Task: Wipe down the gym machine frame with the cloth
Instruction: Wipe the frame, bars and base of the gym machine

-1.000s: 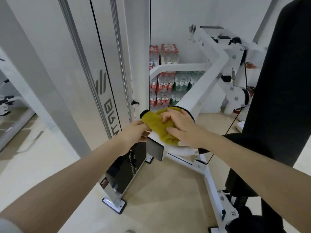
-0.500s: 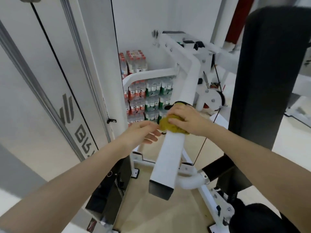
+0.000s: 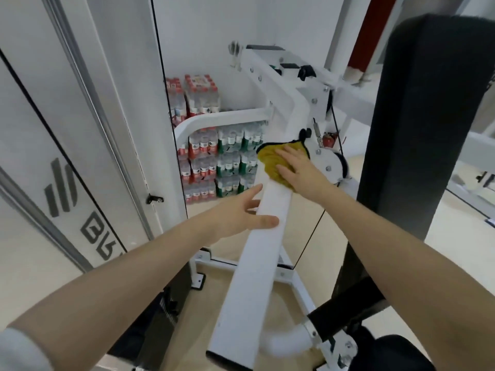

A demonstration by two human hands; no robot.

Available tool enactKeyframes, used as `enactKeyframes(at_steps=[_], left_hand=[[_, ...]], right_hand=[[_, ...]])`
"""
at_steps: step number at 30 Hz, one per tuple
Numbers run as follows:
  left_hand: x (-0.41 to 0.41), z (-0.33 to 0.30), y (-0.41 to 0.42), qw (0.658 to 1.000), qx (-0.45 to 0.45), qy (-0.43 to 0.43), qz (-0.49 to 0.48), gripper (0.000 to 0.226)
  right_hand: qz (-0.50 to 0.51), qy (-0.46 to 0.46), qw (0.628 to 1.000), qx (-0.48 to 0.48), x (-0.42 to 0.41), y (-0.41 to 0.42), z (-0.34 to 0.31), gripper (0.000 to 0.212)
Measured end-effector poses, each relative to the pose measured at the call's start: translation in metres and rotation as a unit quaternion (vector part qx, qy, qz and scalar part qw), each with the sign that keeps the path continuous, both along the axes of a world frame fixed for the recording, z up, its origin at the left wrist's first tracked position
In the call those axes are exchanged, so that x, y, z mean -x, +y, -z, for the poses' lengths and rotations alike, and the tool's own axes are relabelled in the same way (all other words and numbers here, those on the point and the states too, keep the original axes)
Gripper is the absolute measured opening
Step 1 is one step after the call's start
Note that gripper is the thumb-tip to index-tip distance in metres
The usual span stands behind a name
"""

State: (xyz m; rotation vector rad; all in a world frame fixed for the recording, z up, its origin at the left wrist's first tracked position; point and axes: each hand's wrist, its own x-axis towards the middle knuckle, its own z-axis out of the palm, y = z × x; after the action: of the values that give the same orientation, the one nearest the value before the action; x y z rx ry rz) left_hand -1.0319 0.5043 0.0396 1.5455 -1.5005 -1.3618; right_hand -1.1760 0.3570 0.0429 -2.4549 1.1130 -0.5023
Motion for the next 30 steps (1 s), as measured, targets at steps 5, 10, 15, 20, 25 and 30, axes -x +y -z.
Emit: enactKeyframes(at_steps=[5, 10, 15, 20, 25, 30], left_hand=[[-0.003, -0.001, -0.01, 1.0, 0.004, 0.024, 0.007, 0.06], [-0.001, -0.018, -0.031, 0.997, 0.036, 0.031, -0.064, 0.044], [0.005, -0.032, -0.061, 0.994, 0.031, -0.016, -0.106, 0.045], [0.011, -0.028, -0.088, 0.992, 0.009, -0.044, -0.117, 0.069], [0.01, -0.022, -0.115, 0.992, -0.001, -0.001, -0.127, 0.063], [0.005, -0.016, -0.123, 0.995, -0.012, 0.027, -0.09, 0.048]], right_hand=[[0.023, 0.013, 1.0, -0.004, -0.012, -0.038, -0.004, 0.047], [-0.125, 0.018, 0.988, 0.086, 0.003, -0.018, 0.006, 0.04], [-0.013, -0.014, 1.0, 0.016, -0.018, -0.099, -0.001, 0.045], [0.04, -0.002, 0.999, -0.014, -0.024, -0.126, -0.009, 0.047], [-0.026, -0.043, 0.998, 0.031, -0.016, -0.121, 0.005, 0.04], [0.047, -0.025, 0.998, 0.021, -0.037, -0.186, -0.011, 0.042]])
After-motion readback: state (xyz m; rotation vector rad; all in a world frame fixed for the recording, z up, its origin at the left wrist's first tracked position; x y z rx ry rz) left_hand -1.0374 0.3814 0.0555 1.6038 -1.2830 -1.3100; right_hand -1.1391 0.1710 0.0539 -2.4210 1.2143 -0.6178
